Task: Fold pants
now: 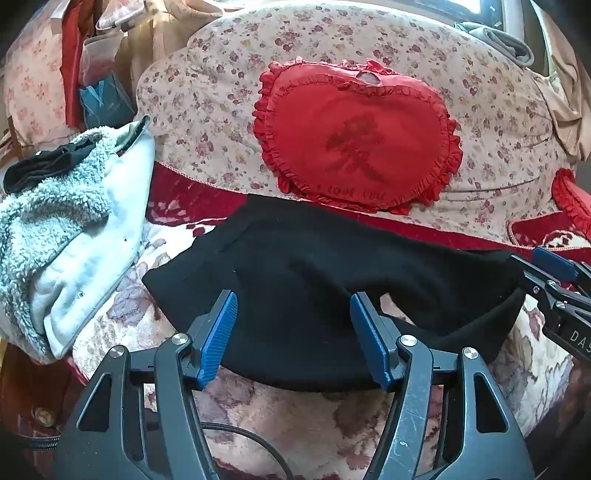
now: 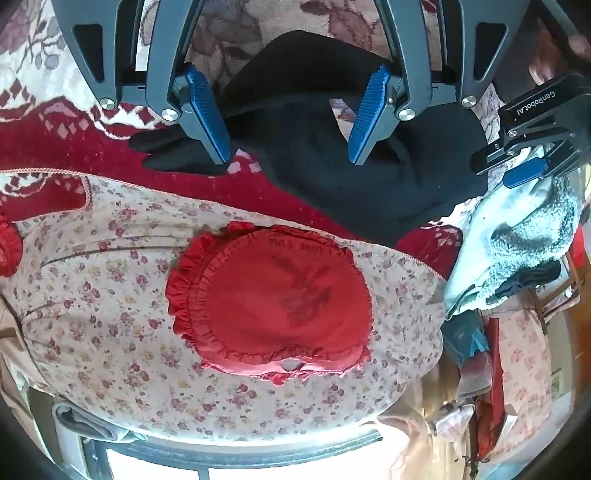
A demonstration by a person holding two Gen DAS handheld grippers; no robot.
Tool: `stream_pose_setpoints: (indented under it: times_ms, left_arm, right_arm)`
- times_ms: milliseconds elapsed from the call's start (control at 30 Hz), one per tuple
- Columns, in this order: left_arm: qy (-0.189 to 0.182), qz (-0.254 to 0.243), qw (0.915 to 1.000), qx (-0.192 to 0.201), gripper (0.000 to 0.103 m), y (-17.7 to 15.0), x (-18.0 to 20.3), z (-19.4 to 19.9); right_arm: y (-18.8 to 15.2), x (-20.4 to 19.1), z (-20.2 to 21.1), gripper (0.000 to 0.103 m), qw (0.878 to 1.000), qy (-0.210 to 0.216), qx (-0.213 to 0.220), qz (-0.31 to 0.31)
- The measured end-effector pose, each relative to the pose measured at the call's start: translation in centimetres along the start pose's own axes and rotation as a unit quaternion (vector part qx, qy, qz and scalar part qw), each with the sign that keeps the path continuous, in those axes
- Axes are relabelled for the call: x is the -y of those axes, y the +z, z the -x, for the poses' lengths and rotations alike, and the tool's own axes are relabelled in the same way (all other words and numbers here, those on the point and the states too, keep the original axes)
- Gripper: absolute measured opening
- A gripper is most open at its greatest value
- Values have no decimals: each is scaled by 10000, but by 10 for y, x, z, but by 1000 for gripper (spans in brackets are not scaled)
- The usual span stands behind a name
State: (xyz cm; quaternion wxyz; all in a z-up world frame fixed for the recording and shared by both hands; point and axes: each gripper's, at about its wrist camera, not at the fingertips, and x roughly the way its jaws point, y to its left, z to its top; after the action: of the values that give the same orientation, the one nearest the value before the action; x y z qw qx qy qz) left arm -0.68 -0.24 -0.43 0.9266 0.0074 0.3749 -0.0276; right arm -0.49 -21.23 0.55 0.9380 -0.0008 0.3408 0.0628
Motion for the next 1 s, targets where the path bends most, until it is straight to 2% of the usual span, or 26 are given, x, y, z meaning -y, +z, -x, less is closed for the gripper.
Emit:
stream_pose_setpoints:
  times_ms: [133,467,633,733,1000]
  left_arm:
    - [19,33,10000,-31,64,0,-2,-2]
    - [60,89,9999,-115,64,-2,-8,-10]
    - [86,113,9998,-159,64,-3,-10,-13]
    - [91,132,9997,-165,64,-3,-12,-14]
    - [111,170,9996,-213,64,-3,-14,-18]
  right_arm:
    - [-2,5,-4,65,10000,5,-42,23]
    - [0,-14,-11,65,9998,40,-157,81]
    - [-2,-18,-17,65,9989,96,-447,56]
    - [-4,-21,-19,65,9995,118,-277,80]
    - [-3,-22,-21,65,9994,143,-309,113]
